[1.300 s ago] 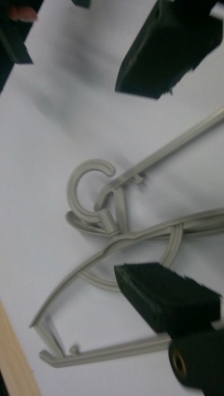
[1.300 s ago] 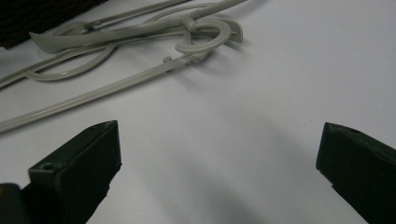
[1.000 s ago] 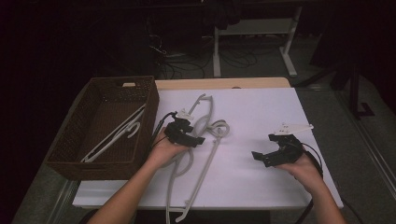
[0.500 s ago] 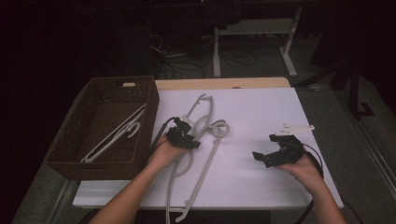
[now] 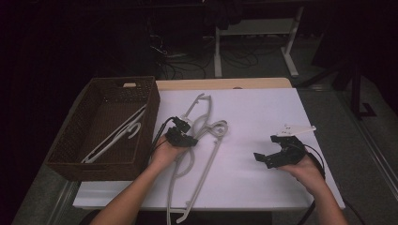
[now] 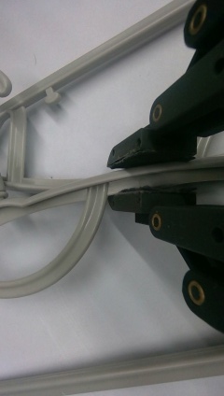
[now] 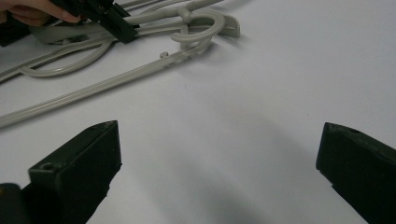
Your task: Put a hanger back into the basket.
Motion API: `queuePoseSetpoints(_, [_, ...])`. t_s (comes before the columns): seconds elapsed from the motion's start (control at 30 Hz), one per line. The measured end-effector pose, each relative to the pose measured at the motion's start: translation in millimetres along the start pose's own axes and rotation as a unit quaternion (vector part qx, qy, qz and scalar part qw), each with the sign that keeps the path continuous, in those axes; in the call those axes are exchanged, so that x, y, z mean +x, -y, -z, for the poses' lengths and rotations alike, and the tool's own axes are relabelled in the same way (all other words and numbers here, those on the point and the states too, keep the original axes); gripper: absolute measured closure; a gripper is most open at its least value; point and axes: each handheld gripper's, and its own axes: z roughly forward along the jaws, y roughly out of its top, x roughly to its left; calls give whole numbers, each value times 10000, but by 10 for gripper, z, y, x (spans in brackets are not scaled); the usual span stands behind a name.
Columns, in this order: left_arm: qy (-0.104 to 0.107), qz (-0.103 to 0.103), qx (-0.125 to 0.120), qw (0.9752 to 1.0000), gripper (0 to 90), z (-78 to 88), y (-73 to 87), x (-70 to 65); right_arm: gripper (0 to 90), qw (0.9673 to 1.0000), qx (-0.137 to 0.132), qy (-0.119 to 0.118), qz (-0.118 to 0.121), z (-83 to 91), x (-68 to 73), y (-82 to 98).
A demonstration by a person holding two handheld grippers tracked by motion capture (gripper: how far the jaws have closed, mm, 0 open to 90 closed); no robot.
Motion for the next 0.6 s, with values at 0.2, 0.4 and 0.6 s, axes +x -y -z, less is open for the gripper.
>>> queuePoseSetpoints(0.2, [44, 101, -155, 9998, 809, 98, -18, 14, 0, 10000, -26, 12, -46, 15, -15, 3])
queuePoseSetpoints(0.4, [125, 146, -411, 9990, 815, 243, -76, 4, 0, 10000, -28, 4, -38, 10, -8, 1])
queuePoseSetpoints(0.6, [276, 154, -646, 9974, 819, 430, -175, -48, 0, 10000, -25, 2, -46, 10, -10, 2])
